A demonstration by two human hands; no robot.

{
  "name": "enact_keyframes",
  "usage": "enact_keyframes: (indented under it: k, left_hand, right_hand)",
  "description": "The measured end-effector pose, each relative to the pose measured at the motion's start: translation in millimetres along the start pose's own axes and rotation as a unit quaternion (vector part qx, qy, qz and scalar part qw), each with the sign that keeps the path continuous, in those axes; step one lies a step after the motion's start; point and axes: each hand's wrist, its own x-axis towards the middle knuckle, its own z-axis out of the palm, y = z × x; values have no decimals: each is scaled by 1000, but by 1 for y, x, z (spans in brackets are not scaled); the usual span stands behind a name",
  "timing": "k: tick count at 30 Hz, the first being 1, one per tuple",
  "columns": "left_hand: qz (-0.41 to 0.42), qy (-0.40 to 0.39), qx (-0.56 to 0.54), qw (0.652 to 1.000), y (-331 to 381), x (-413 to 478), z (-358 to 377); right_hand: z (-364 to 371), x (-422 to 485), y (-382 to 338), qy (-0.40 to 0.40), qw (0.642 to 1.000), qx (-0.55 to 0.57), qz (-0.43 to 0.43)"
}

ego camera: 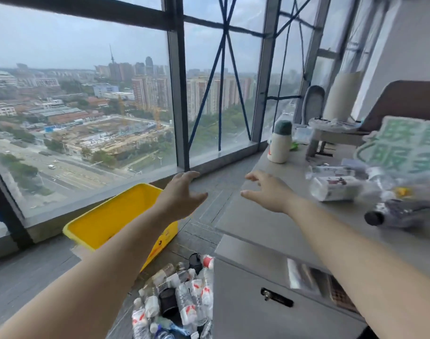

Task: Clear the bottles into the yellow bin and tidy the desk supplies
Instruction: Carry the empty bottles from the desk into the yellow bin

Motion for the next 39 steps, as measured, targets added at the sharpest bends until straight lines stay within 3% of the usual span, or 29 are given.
enact_keyframes:
  k: [9, 14, 20, 25, 29, 35, 39]
  left_hand:
    - [118, -65, -24, 991, 138, -2, 90]
    - [143, -98, -33, 984, 185, 14, 131]
    - [137, -91, -36, 986, 199, 67, 180]
    - [115, -98, -31, 988, 206, 112, 226]
    - [132, -116, -32, 984, 204, 129, 251]
    - [81, -62, -107, 989, 201, 110, 245]
    - [109, -34, -136, 984, 178, 78, 213]
  right_hand:
    - [-97, -127, 118, 97, 986, -43, 130]
    - [-121, -158, 171, 132, 970, -62, 193]
    - [-122, -140, 223, 163, 960, -114, 195]
    - [-112, -116, 252, 85, 953, -176, 232]
    - [-104, -107, 266, 128, 951, -185, 213]
    - [-96, -111, 259, 168, 947, -182, 206]
    - [-91, -121, 230, 193, 953, -162, 171]
